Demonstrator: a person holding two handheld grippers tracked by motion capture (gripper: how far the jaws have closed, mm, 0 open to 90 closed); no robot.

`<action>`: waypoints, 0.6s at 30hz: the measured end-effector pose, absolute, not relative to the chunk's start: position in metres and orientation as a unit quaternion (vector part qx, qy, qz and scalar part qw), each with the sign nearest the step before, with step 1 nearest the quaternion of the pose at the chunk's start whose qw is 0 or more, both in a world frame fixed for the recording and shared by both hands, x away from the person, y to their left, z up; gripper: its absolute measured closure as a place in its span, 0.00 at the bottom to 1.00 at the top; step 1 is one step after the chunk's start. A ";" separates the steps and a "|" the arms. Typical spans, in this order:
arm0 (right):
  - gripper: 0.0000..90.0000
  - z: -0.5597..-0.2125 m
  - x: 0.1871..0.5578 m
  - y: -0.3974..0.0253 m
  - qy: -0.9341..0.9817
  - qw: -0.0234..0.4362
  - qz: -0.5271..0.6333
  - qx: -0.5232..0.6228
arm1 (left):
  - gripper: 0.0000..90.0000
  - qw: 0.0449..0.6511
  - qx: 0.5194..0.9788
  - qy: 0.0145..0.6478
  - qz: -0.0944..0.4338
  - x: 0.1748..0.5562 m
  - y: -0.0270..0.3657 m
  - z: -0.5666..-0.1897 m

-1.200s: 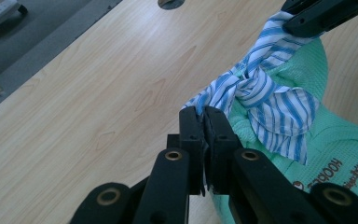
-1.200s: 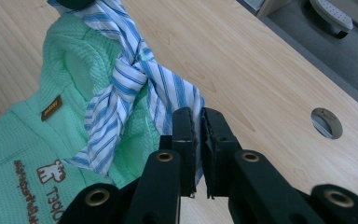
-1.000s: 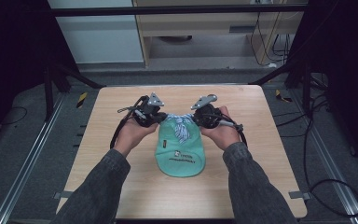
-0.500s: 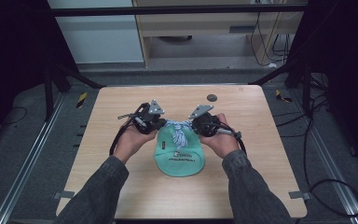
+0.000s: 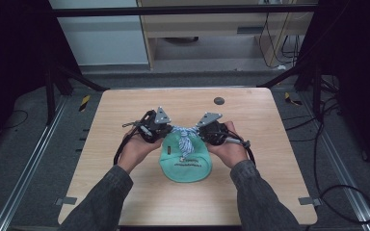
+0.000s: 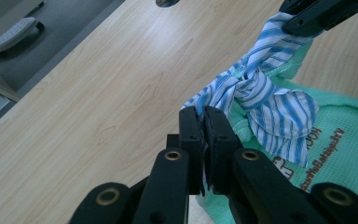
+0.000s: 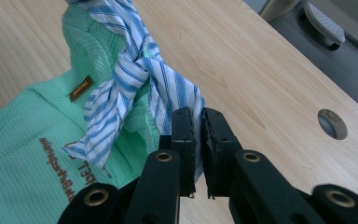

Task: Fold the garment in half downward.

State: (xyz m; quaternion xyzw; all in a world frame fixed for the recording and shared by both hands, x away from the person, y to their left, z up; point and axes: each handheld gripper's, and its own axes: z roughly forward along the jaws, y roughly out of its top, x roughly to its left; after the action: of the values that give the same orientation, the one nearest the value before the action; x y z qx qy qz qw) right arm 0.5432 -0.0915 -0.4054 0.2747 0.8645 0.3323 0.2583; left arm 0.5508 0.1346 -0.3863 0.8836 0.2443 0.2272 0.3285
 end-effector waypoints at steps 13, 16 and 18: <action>0.93 -0.410 0.530 -0.095 0.858 0.265 0.345 0.271 | 0.97 0.338 0.880 0.242 0.230 0.545 0.136 -0.389; 0.93 -0.410 0.529 -0.095 0.856 0.266 0.348 0.274 | 0.97 0.338 0.879 0.246 0.229 0.548 0.136 -0.390; 0.93 -0.410 0.528 -0.096 0.855 0.268 0.349 0.273 | 0.97 0.338 0.880 0.244 0.228 0.548 0.135 -0.390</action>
State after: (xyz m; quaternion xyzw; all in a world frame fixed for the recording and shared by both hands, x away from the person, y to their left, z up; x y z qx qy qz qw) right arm 0.5280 -0.0958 -0.4102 0.2732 0.8555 0.3491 0.2677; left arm 0.5477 0.1353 -0.3902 0.8802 0.2438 0.2275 0.3377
